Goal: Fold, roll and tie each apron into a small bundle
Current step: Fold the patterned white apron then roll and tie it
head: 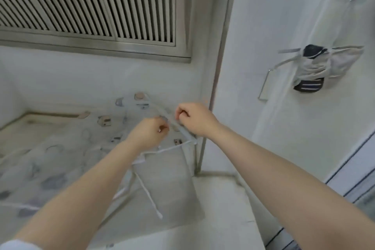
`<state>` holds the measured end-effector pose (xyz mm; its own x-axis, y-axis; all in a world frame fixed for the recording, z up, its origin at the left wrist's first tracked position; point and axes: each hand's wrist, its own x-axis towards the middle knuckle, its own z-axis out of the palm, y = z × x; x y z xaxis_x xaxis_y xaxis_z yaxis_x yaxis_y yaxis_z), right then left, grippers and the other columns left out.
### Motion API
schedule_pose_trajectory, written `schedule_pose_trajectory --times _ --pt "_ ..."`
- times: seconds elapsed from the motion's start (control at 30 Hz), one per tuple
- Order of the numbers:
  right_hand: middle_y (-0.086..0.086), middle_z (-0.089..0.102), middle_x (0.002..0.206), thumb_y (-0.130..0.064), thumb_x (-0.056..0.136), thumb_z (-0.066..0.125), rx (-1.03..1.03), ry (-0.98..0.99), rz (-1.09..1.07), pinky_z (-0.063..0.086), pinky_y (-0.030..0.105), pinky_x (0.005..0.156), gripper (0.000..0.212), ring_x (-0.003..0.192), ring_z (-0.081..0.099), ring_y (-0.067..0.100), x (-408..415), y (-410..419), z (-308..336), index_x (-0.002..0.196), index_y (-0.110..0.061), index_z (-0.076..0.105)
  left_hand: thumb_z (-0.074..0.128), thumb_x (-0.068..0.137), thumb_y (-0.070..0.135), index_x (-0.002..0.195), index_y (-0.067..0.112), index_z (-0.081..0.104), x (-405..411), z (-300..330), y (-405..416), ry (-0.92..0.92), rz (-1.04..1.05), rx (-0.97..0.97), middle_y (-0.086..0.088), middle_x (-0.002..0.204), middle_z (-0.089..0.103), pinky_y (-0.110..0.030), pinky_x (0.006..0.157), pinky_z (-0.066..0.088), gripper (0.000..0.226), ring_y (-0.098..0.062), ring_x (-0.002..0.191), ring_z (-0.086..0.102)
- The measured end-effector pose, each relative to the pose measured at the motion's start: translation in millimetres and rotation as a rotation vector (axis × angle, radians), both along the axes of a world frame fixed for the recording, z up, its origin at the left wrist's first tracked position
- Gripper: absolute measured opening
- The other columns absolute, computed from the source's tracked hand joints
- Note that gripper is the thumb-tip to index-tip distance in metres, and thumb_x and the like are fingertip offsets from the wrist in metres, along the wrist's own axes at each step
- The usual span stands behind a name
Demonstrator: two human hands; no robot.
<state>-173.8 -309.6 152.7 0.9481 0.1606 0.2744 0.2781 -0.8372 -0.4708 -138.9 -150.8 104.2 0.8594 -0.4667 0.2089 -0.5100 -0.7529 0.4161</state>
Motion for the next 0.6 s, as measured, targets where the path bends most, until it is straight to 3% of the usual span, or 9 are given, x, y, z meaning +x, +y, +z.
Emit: schedule_pose_trajectory --times 0.13,0.23,0.33,0.4,0.47,0.6 --pt "0.009 0.067 0.108 -0.005 0.091 0.044 -0.101 0.333 0.067 0.036 0.024 0.068 0.025 0.101 0.060 0.025 28 71 -79 0.100 -0.008 0.067 0.048 0.095 0.012 0.103 0.004 0.065 17 -59 90 0.196 0.084 0.101 -0.012 0.105 0.066 -0.026 0.072 0.041 0.021 -0.027 0.094 0.059" --pt "0.013 0.060 0.119 -0.016 0.098 0.041 -0.212 0.532 0.070 0.041 0.028 0.082 0.028 0.109 0.055 0.028 48 118 -127 0.112 -0.004 0.063 0.045 0.095 0.011 0.093 0.006 0.061 35 -93 156 0.332 0.125 0.136 -0.013 0.100 0.061 -0.021 0.067 0.038 0.016 -0.025 0.090 0.056" --pt "0.019 0.048 0.133 -0.016 0.099 0.038 -0.279 0.666 0.009 0.041 0.034 0.097 0.034 0.118 0.050 0.032 67 149 -168 0.127 -0.002 0.053 0.045 0.097 0.016 0.120 0.006 0.056 51 -127 203 0.445 0.145 0.179 -0.012 0.128 0.049 -0.025 0.091 0.035 0.027 -0.028 0.116 0.048" --pt "0.018 0.038 0.141 -0.018 0.099 0.041 -0.248 0.745 -0.071 0.038 0.035 0.102 0.039 0.125 0.044 0.032 80 164 -196 0.136 -0.007 0.041 0.046 0.097 0.021 0.132 0.011 0.047 60 -149 229 0.531 0.138 0.229 -0.010 0.139 0.039 -0.027 0.099 0.032 0.036 -0.026 0.123 0.043" --pt "0.017 0.034 0.144 -0.024 0.098 0.044 -0.084 0.793 -0.192 0.037 0.037 0.104 0.046 0.127 0.042 0.033 95 182 -222 0.140 -0.008 0.032 0.046 0.097 0.027 0.134 0.015 0.045 72 -168 249 0.590 0.123 0.250 -0.007 0.142 0.036 -0.028 0.101 0.032 0.039 -0.024 0.125 0.042" --pt "0.014 0.036 0.145 -0.028 0.091 0.061 0.605 0.867 -0.472 0.038 0.034 0.102 0.077 0.129 0.042 0.030 108 207 -249 0.147 -0.007 0.014 0.046 0.097 0.034 0.126 0.013 0.052 81 -193 258 0.733 0.034 0.323 -0.008 0.130 0.047 -0.030 0.096 0.036 0.037 -0.025 0.120 0.046"
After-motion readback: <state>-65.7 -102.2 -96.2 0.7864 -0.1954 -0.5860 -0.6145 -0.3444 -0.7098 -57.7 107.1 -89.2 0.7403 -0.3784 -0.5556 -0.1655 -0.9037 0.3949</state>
